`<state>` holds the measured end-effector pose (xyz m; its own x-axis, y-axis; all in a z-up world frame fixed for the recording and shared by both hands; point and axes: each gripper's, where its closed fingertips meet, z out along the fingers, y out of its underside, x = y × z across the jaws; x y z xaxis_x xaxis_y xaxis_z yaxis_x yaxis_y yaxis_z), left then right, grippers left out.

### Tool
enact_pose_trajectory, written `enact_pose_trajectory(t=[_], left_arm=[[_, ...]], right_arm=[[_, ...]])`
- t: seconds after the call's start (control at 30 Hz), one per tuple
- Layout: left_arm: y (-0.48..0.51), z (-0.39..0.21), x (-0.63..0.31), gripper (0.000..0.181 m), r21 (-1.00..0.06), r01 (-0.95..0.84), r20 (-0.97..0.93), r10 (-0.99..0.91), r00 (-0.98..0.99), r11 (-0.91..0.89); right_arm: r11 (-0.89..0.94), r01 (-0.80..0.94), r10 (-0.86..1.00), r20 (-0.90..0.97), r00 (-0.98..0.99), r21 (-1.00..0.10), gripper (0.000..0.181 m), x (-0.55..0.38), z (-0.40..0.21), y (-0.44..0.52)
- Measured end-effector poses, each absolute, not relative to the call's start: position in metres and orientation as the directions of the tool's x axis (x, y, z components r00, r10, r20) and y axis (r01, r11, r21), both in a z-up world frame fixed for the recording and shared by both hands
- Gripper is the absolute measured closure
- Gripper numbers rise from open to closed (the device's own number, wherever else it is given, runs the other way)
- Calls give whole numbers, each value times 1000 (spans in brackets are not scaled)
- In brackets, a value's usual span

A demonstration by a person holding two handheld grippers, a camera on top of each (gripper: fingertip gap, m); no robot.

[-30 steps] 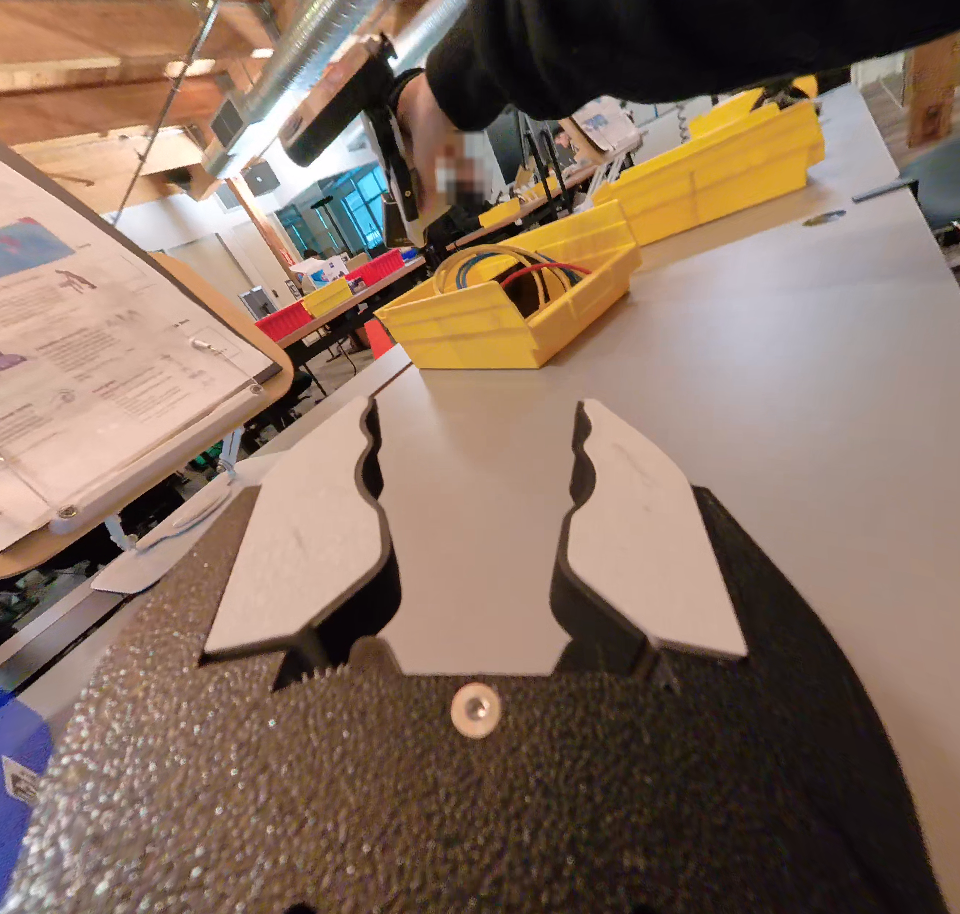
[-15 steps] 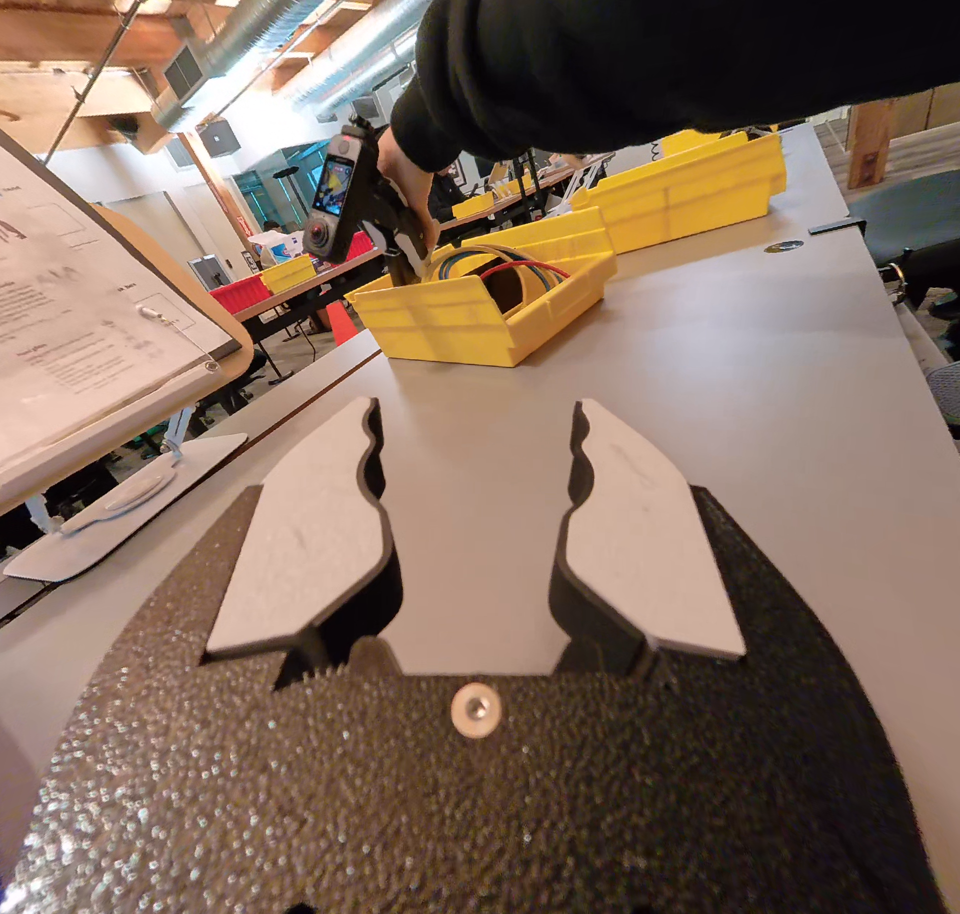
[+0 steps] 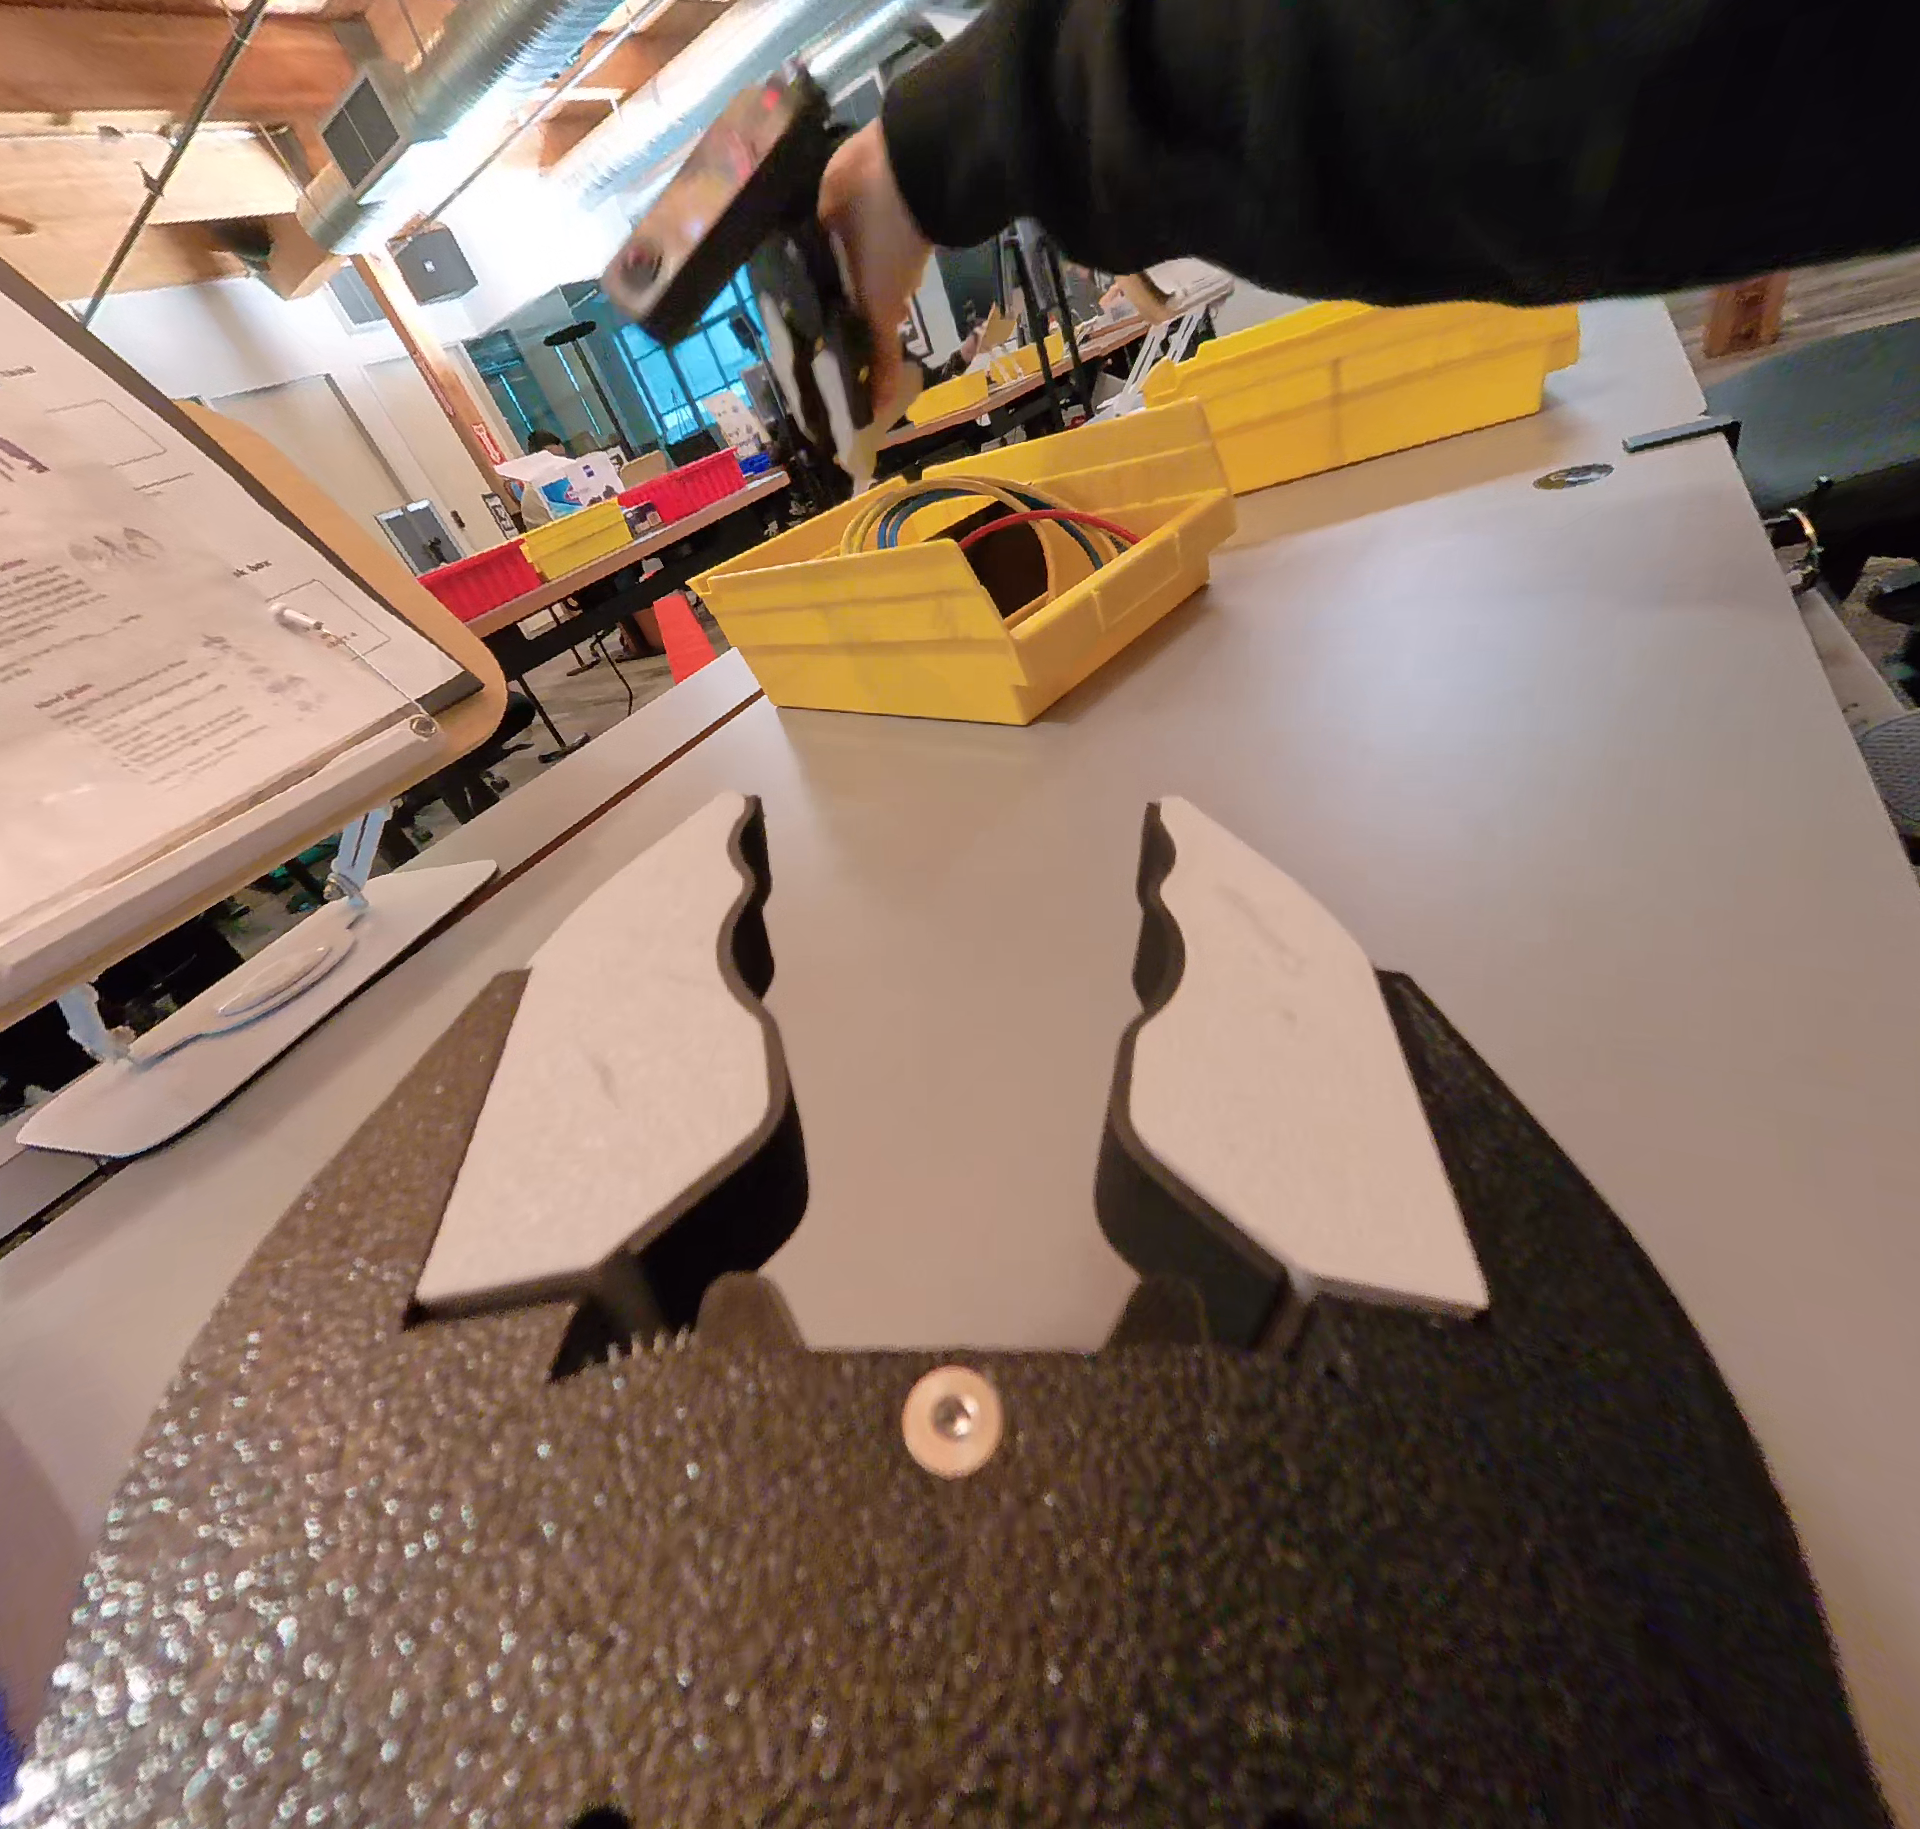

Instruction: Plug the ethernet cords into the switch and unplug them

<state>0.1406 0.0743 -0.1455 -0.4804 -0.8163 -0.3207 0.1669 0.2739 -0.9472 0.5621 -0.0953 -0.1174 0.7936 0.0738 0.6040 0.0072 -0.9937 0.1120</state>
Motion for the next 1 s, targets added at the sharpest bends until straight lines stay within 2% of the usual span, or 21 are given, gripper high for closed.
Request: enact_pose_trajectory(t=[0.13, 0.2, 0.27, 0.37, 0.53, 0.57, 0.63, 0.73, 0.83, 0.87, 0.93, 1.0], left_arm=[[76, -152, 148, 115, -944, 109, -326, -830, -454, 311], [75, -160, 155, 115, -930, 58, -352, -834, -425, 364], [70, -172, 164, 114, -903, -11, -387, -823, -416, 430], [46, -180, 182, 114, -892, -60, -377, -810, -449, 449], [-9, -174, 240, 113, -918, -146, -265, -843, -468, 369], [-18, -167, 255, 113, -931, -145, -240, -859, -452, 336], [-30, -154, 287, 113, -951, -147, -190, -891, -411, 271], [-41, -142, 331, 115, -968, -161, -130, -931, -340, 195], [-45, -146, 365, 116, -967, -222, -61, -963, -263, 122], [-45, -152, 374, 116, -961, -255, -41, -970, -241, 104], [-45, -162, 387, 124, -951, -295, -30, -978, -205, 91], [-45, -169, 393, 162, -948, -291, -70, -974, -214, 132]], right_arm=[[-953, -131, -272, 572, 774, -275, 138, 501, -110, -119], [-867, -166, -402, 463, 790, -469, 138, 451, -123, -128], [-776, -172, -475, 383, 793, -607, 137, 404, -140, -136], [-645, -181, -592, 334, 734, -743, 134, 366, -161, -148], [-442, -342, -839, 248, 485, -829, 123, 380, -159, -203], [-377, -312, -887, 243, 391, -872, 117, 389, -146, -220], [-224, -236, -948, 156, 276, -945, 120, 403, -129, -246], [-54, -295, -957, -35, 288, -954, 110, 416, -149, -257], [-13, -369, -937, -118, 330, -929, 107, 431, -181, -247], [-12, -388, -921, -141, 364, -921, 112, 435, -188, -237], [-38, -418, -909, -142, 391, -908, 140, 440, -195, -226], [-63, -411, -912, -115, 393, -910, 154, 442, -193, -223]])
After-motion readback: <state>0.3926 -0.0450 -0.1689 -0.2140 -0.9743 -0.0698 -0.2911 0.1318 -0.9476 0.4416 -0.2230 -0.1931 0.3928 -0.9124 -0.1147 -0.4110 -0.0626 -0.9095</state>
